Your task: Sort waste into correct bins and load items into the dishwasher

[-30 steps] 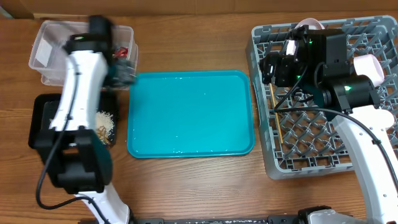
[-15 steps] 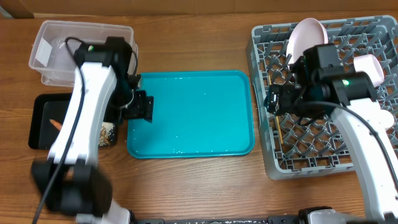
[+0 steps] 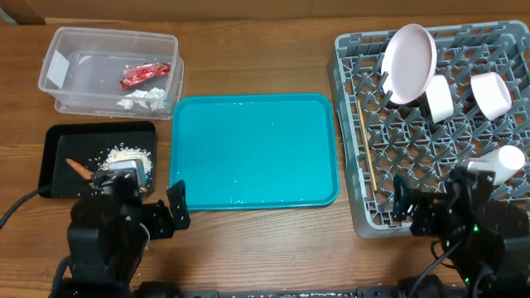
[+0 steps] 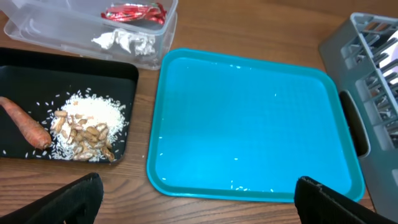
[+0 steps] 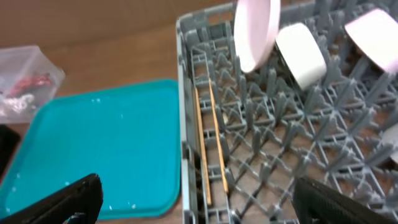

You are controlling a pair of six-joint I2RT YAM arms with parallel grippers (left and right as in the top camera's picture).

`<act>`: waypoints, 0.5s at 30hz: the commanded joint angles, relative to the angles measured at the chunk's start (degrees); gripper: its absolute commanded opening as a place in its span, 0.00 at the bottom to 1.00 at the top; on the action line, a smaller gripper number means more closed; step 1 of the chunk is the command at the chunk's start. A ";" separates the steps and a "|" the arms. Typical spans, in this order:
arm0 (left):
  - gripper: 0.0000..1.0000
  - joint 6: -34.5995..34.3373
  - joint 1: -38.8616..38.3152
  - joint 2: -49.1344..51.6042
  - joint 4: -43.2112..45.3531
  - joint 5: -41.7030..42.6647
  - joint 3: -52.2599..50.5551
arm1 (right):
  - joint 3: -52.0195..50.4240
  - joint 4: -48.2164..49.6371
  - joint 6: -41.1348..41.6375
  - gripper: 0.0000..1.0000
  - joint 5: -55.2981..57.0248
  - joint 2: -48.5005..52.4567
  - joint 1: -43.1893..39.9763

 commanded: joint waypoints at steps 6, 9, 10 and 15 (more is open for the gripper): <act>1.00 -1.53 0.13 -1.01 -0.22 -1.07 -1.01 | -0.74 -5.92 0.22 1.00 1.14 -0.24 -0.17; 1.00 -1.53 0.13 -1.01 -0.22 -1.07 -1.01 | -0.74 -5.92 0.22 1.00 1.14 -0.24 -0.17; 1.00 -1.53 0.13 -1.01 -0.20 -1.07 -1.01 | -0.74 -5.92 0.22 1.00 1.14 -0.24 -0.15; 1.00 -1.53 0.13 -1.01 -0.22 -1.07 -1.01 | -0.81 -6.84 -0.44 1.00 2.23 -1.38 -0.17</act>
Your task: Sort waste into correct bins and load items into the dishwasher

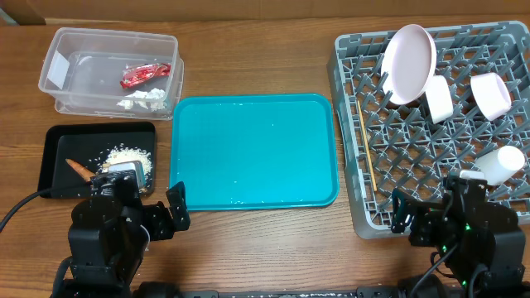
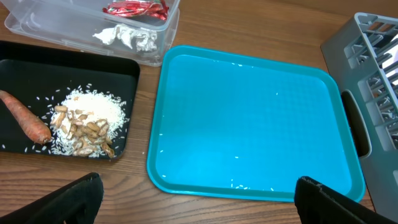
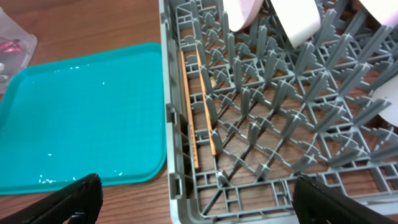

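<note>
The teal tray [image 1: 254, 151] holds only a few stray rice grains. In the grey dish rack [image 1: 356, 124] stand a pink plate [image 1: 410, 52], two white cups [image 1: 439, 99], a white tumbler [image 1: 503, 163] and wooden chopsticks [image 3: 189, 118]. The clear bin [image 1: 58, 58] has a red wrapper [image 1: 145, 74] and crumpled tissue [image 2: 124, 38] in it. Rice, peanuts [image 2: 84, 132] and a carrot [image 2: 25, 123] lie on the black tray [image 1: 58, 141]. My left gripper [image 2: 199, 199] is open over the table's near edge. My right gripper [image 3: 199, 199] is open over the rack's near-left corner.
The rack's near wall [image 3: 249, 205] lies right under the right fingers. The teal tray's near rim [image 2: 249, 190] lies just beyond the left fingers. Bare wood runs along the front of the table.
My right arm has drawn back toward the near edge of the rack, uncovering the white tumbler. The left arm has barely shifted. Both grippers stay open and empty.
</note>
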You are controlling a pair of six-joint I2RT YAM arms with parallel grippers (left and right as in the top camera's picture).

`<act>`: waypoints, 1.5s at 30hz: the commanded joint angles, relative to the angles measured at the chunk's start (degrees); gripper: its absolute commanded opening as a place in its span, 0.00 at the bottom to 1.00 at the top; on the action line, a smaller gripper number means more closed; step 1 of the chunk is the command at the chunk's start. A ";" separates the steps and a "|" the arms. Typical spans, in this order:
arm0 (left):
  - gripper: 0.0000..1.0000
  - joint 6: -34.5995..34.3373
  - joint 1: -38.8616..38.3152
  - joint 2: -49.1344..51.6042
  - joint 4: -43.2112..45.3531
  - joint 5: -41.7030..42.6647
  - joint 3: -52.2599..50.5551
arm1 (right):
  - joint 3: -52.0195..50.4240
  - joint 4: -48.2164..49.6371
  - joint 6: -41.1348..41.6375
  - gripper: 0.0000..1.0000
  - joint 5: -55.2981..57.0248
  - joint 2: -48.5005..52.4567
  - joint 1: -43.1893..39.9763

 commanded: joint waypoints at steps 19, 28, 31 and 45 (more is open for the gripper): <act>1.00 -0.76 0.13 -0.66 0.02 -0.85 -0.50 | -33.88 41.88 -1.51 1.00 -1.16 -27.71 -3.78; 1.00 -0.76 0.13 -0.66 0.04 -0.83 -0.50 | -48.76 65.96 -2.56 1.00 -0.26 -29.18 -4.09; 1.00 -0.76 0.13 -0.66 0.02 -0.85 -0.50 | -52.81 70.05 -3.48 1.00 -0.22 -29.18 -4.26; 1.00 -0.76 0.13 -0.66 0.02 -0.83 -0.50 | -52.61 62.73 -4.50 1.00 -2.80 -29.18 -4.24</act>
